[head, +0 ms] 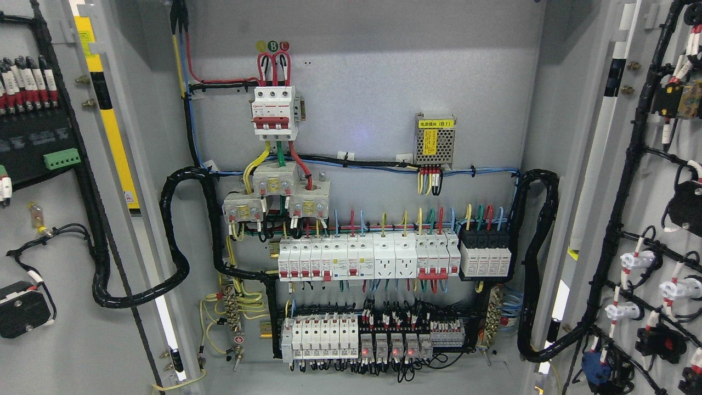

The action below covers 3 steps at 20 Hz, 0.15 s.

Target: Open door with both hands

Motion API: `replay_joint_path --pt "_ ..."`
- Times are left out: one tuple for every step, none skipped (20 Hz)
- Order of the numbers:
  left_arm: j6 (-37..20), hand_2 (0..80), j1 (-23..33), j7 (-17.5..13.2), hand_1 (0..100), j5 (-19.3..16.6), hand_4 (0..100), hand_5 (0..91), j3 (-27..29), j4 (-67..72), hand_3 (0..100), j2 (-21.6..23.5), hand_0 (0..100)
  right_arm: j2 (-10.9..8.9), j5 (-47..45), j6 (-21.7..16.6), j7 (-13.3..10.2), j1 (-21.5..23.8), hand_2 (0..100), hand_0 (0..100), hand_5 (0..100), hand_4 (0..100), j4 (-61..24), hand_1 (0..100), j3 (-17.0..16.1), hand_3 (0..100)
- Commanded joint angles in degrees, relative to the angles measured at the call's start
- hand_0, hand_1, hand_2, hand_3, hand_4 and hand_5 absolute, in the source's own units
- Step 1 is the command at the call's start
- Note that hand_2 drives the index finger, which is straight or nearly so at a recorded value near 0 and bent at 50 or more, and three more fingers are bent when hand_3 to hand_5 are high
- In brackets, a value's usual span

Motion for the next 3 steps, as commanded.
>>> replay_joint_path --pt "0.02 0.0 0.00 -0.23 13 -0.07 0 0.0 -2.43 1.08 0 -0.15 31 0.41 0.73 0.06 -0.18 -0.13 0 21 0 0 2.30 6 -0.05 0" --pt "0.02 0.0 -0.09 -0.23 13 -0.07 0 0.0 -2.43 1.08 0 -0.06 31 0.41 0.73 0.06 -0.09 -0.48 0 21 0 0 2.30 6 -0.13 0" --pt "0.02 0.0 0.00 -0.31 13 -0.07 0 0.0 -2.43 1.08 0 0.03 31 0.41 0.73 0.15 -0.18 -0.66 0 21 0 0 2.39 6 -0.22 0"
